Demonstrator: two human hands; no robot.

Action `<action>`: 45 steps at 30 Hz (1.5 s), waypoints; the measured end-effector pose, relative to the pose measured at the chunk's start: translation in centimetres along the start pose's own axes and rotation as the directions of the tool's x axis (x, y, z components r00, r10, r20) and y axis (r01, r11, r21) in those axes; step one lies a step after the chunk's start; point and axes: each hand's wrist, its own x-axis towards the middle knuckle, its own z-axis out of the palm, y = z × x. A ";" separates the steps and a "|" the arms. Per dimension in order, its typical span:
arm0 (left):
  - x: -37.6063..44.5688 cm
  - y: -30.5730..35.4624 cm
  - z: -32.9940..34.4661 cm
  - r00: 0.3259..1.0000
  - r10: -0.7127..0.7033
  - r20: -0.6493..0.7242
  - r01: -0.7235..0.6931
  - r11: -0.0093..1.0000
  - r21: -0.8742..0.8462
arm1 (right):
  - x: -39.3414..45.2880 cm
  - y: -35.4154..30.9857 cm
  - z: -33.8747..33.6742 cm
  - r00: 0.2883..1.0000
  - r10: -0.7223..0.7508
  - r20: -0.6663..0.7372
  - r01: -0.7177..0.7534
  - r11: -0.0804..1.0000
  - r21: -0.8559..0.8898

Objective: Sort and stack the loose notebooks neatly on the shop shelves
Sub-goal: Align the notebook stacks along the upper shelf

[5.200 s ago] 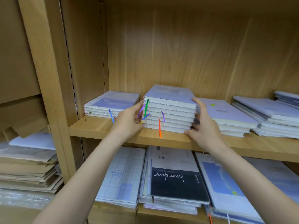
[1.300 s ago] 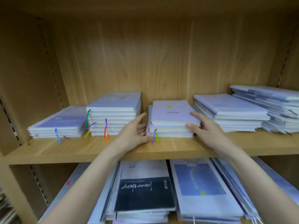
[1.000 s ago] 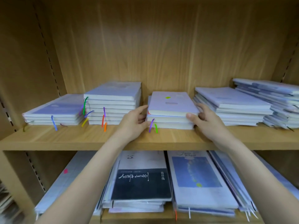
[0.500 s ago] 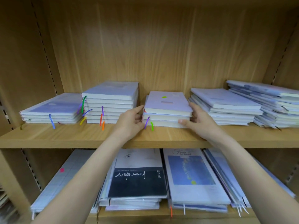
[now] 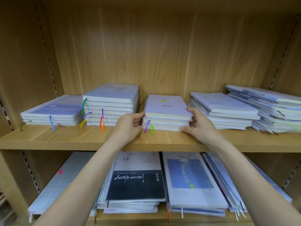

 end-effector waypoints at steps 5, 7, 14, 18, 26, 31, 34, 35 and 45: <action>-0.2 0.0 -0.2 1.000 0.004 -0.002 -0.004 0.998 -0.066 | -0.3 -0.1 -0.1 1.000 -0.003 -0.006 0.003 1.000 0.016; -0.2 0.0 -0.3 1.000 -0.015 0.006 0.015 0.994 -0.110 | -0.2 -0.1 0.0 1.000 -0.021 -0.004 0.021 1.000 -0.006; -0.1 0.0 -0.3 1.000 -0.004 0.011 0.004 0.999 -0.045 | 0.1 0.3 0.0 0.999 -0.042 0.000 0.042 0.998 -0.048; -0.1 0.1 0.0 1.000 0.031 -0.004 -0.030 0.994 0.104 | 0.3 0.2 -0.1 0.999 -0.024 0.037 0.027 0.994 -0.102; 1.2 0.8 0.6 1.000 -0.003 -0.019 0.006 0.981 0.193 | 1.5 0.0 -0.1 1.000 -0.001 0.016 0.004 0.979 -0.204; 1.5 0.9 0.8 0.999 -0.035 0.022 0.032 0.991 0.130 | 1.6 0.4 0.0 1.000 -0.024 -0.011 0.021 0.975 -0.222; 1.1 1.0 0.7 1.000 -0.010 0.026 0.008 0.998 0.061 | 1.2 0.3 0.3 0.997 -0.064 -0.045 0.050 0.964 -0.260; 1.0 1.1 0.7 1.000 -0.001 0.014 0.000 0.998 0.065 | 1.2 0.3 0.3 0.996 -0.074 -0.051 0.059 0.964 -0.259; 1.1 1.1 1.0 0.999 0.016 -0.046 -0.011 0.993 0.117 | 1.6 0.8 0.0 0.997 -0.044 -0.067 0.029 0.979 -0.201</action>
